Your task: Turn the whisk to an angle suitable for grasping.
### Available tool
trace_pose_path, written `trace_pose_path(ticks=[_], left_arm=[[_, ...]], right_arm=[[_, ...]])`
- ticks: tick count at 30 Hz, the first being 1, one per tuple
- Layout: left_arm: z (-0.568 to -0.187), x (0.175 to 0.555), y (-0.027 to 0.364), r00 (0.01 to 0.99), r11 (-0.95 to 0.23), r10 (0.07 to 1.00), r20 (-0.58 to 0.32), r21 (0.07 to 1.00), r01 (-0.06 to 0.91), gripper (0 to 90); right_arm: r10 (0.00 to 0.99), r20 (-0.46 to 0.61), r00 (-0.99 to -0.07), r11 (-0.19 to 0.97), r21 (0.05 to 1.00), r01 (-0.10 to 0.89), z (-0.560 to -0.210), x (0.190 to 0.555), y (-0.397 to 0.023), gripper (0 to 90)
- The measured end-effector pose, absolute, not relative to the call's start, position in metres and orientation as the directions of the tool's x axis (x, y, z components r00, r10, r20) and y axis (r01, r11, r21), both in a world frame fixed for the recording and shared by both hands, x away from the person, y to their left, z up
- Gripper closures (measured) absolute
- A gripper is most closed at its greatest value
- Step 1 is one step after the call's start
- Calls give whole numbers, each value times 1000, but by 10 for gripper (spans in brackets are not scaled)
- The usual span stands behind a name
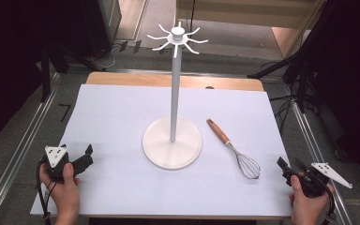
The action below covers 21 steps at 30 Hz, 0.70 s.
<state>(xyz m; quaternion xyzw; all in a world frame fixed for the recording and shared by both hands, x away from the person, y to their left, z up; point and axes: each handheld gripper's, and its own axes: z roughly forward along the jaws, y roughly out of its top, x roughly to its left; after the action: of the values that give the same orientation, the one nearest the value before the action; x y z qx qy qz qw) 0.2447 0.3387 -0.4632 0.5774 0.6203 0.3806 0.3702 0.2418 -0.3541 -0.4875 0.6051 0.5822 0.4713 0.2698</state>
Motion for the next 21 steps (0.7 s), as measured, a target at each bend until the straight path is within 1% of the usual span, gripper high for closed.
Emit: trace_pose_path(ticks=[1,2,3,4,6,8,11,12,14,16,18,19,20,21], left_arm=[[-463,245,339,-63,48,998,-22,900,432,131],[-463,244,338,-67,48,998,-21,901,431,125],[-463,244,338,-68,43,998,-15,904,426,119],[-463,244,338,-67,39,998,-11,903,427,119],[-464,244,337,-72,33,997,-3,905,424,119],[-463,244,336,-69,29,998,0,906,422,120],[-463,243,337,-68,27,998,1,906,421,123],[-463,243,336,-71,31,997,-1,906,422,124],[-463,244,336,-73,29,997,2,904,426,128],[-464,245,335,-70,22,998,9,902,430,129],[-463,244,335,-70,12,997,20,901,433,131],[-463,245,335,-70,11,997,22,901,433,131],[-464,245,334,-71,11,997,22,901,433,133],[-463,244,334,-70,11,997,22,902,432,134]], right_arm=[[959,256,-122,-177,875,450,-487,242,-354,373],[966,226,-126,-145,876,459,-487,243,-350,404],[978,138,-159,-49,885,463,-484,249,-342,450],[978,138,-159,-49,885,463,-484,249,-342,450],[973,110,-203,-1,883,469,-479,253,-338,494],[965,122,-232,0,885,466,-472,256,-334,485],[973,107,-204,9,867,497,-463,258,-329,472],[972,103,-210,18,863,506,-461,259,-327,472],[960,111,-259,44,849,527,-457,260,-320,467],[946,93,-309,91,841,534,-455,262,-313,473],[946,61,-318,124,839,530,-450,265,-304,487],[948,62,-312,121,837,534,-446,267,-299,499],[946,80,-314,108,837,537,-444,269,-297,513],[938,114,-326,88,834,545,-441,272,-295,550]])
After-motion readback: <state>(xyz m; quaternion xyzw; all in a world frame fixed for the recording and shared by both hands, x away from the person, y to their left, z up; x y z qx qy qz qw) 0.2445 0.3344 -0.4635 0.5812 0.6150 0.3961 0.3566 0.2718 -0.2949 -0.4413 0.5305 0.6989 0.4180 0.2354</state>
